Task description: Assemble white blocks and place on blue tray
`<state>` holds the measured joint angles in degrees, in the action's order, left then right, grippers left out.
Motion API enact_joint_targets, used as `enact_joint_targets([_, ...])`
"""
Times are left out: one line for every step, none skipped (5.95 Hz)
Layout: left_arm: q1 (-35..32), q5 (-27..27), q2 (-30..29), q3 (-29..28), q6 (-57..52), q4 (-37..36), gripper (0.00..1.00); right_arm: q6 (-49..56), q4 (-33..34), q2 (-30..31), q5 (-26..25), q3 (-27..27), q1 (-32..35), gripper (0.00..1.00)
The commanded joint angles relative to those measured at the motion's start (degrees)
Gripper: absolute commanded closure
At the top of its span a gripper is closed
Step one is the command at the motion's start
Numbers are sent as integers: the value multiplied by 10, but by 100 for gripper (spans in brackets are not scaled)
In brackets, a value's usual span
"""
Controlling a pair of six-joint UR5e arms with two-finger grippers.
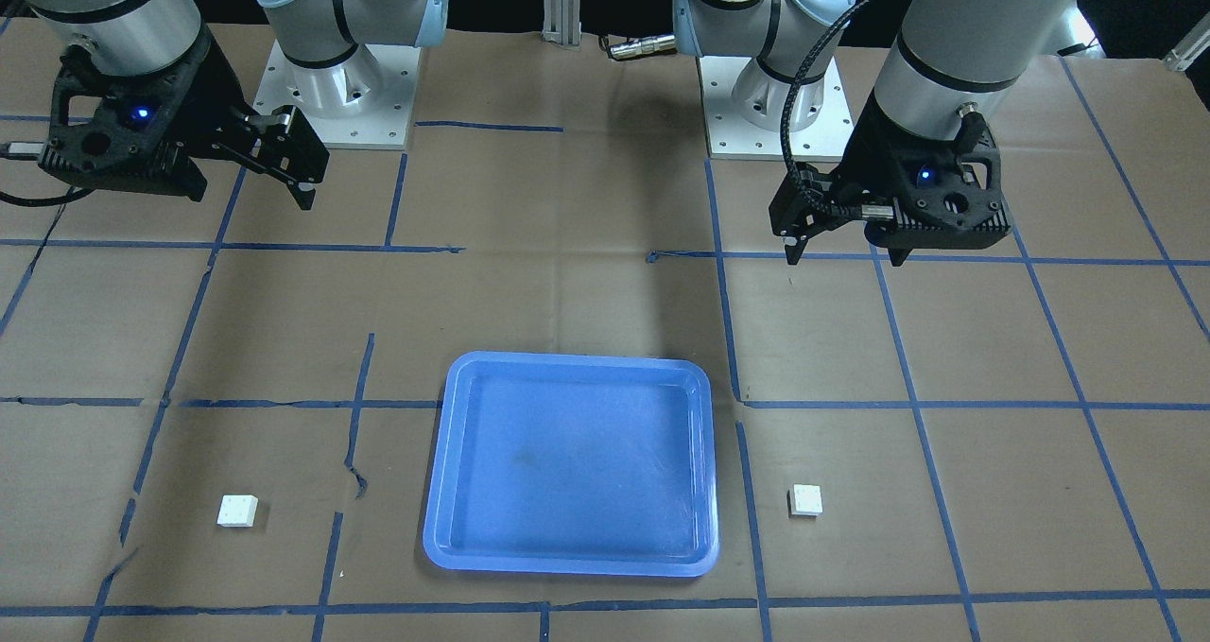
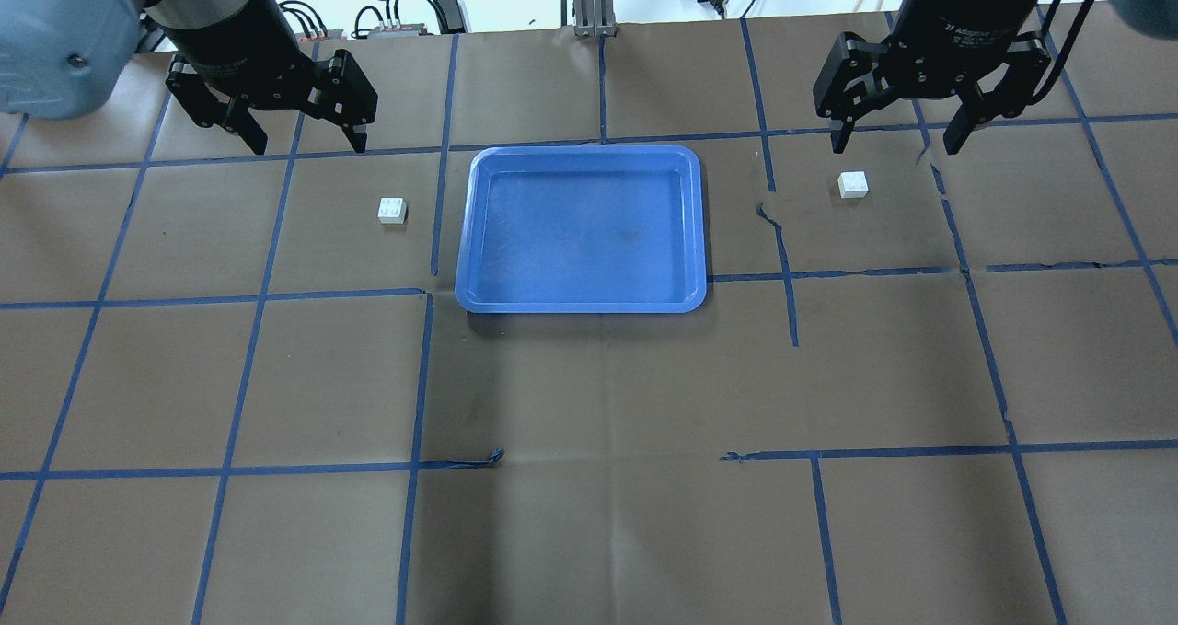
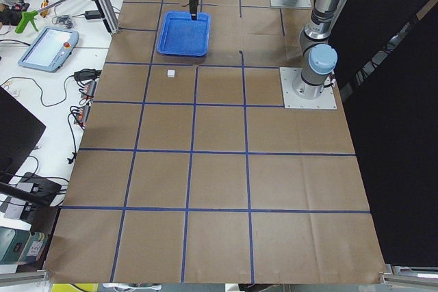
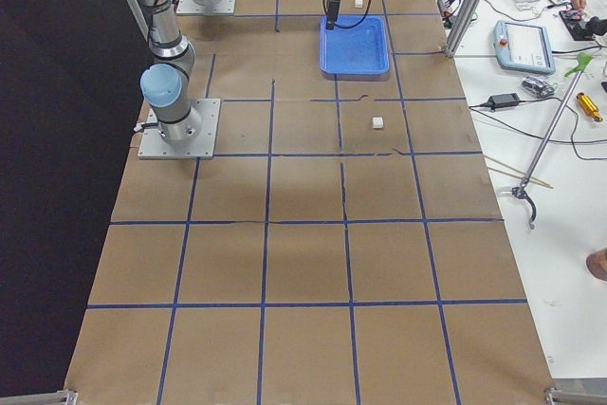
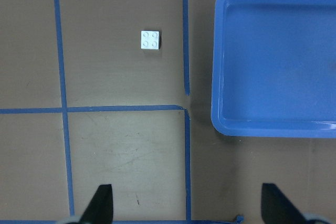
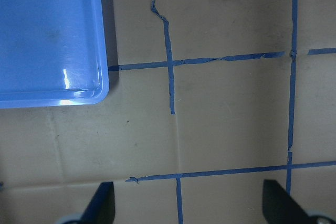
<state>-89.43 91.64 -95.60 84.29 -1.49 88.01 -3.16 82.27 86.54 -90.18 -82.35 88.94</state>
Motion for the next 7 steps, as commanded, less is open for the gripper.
enact_joint_targets([1, -2, 0, -3, -2, -2, 1, 0, 0, 0, 1, 0, 0, 0])
enact_joint_targets([2, -7, 3, -12, 2, -2, 1, 0, 0, 0, 1, 0, 0, 0])
enact_joint_targets([7, -4, 1, 2, -5, -8, 1, 1, 0, 1, 1, 1, 0, 0])
enact_joint_targets([13, -2, -20, 8, -8, -20, 1, 6, 1, 3, 0, 3, 1, 0])
enact_joint_targets([32, 0, -87, -1, -11, -82, 1, 11, 0, 8, -3, 3, 1, 0])
enact_joint_targets([40, 0, -138, 1, -38, -140, 1, 97, 3, 7, -5, 3, 1, 0])
enact_joint_targets([41, 5, -180, -2, -60, -182, 1, 258, 6, 7, -2, 1, 1, 0])
